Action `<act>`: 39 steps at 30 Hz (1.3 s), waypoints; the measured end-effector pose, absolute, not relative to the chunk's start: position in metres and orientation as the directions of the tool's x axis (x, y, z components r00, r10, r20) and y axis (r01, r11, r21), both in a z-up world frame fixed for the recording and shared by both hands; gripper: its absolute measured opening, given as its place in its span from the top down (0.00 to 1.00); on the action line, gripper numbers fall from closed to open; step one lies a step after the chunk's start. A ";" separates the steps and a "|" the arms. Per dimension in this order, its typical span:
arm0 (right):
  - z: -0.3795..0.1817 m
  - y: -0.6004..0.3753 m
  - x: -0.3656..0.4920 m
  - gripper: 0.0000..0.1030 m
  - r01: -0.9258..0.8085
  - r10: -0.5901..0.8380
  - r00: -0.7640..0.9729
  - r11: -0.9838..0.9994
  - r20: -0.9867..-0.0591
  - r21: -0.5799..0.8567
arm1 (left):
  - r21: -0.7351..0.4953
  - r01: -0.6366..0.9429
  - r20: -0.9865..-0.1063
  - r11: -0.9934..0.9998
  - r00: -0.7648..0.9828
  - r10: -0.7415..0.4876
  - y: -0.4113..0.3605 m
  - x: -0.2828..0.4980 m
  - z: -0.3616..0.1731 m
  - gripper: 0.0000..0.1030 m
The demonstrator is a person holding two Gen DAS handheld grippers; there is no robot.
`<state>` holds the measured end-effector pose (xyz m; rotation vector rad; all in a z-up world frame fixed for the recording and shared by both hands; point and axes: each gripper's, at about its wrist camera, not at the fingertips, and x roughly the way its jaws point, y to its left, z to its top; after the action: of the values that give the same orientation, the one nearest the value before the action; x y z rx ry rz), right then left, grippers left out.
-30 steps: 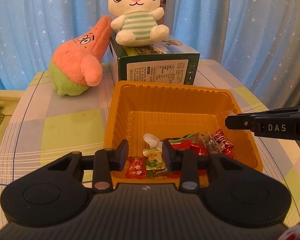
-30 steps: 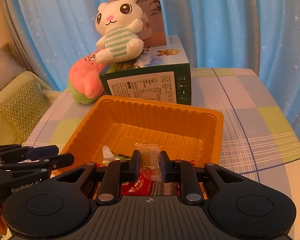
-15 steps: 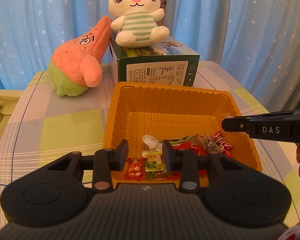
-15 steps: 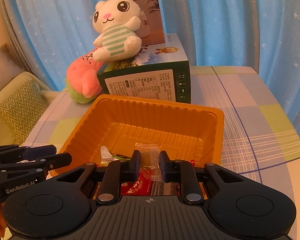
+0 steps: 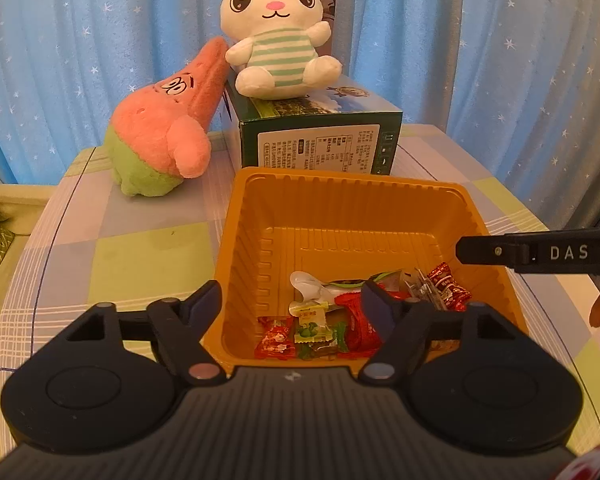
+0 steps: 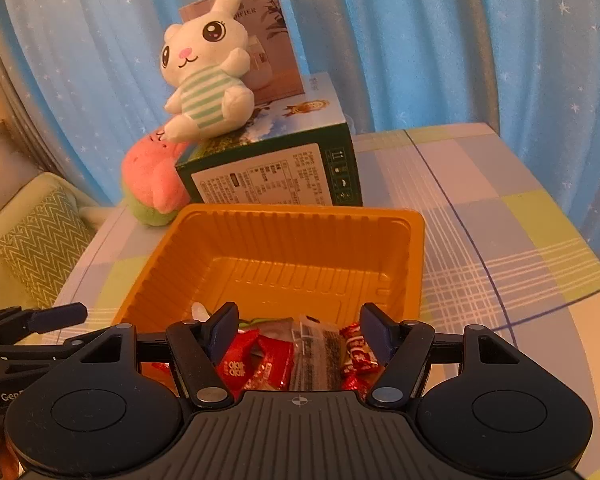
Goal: Organize snacks
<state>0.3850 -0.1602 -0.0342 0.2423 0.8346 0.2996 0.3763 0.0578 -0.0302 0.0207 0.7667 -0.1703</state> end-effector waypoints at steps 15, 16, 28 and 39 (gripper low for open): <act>-0.022 -0.176 0.357 0.35 -0.130 0.319 0.624 0.943 -0.713 0.308 | -0.013 0.145 -0.680 0.989 0.724 -0.115 0.048 0.357 -0.013 0.01; -0.020 -0.177 0.354 0.35 -0.128 0.316 0.623 0.944 -0.716 0.305 | -0.016 0.143 -0.680 0.990 0.724 -0.115 0.048 0.355 -0.012 0.01; 0.004 -0.185 0.312 0.28 -0.124 0.307 0.615 0.947 -0.726 0.295 | -0.046 0.079 -0.701 0.996 0.707 -0.088 0.046 0.310 0.008 0.01; 0.030 -0.195 0.240 0.27 -0.105 0.305 0.632 0.944 -0.712 0.311 | -0.052 0.047 -0.697 0.998 0.713 -0.070 0.035 0.248 0.039 0.01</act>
<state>0.2396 -0.1952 0.0301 0.2506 0.8569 0.2376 0.2480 0.0352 0.0389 -0.0314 0.7741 -0.0651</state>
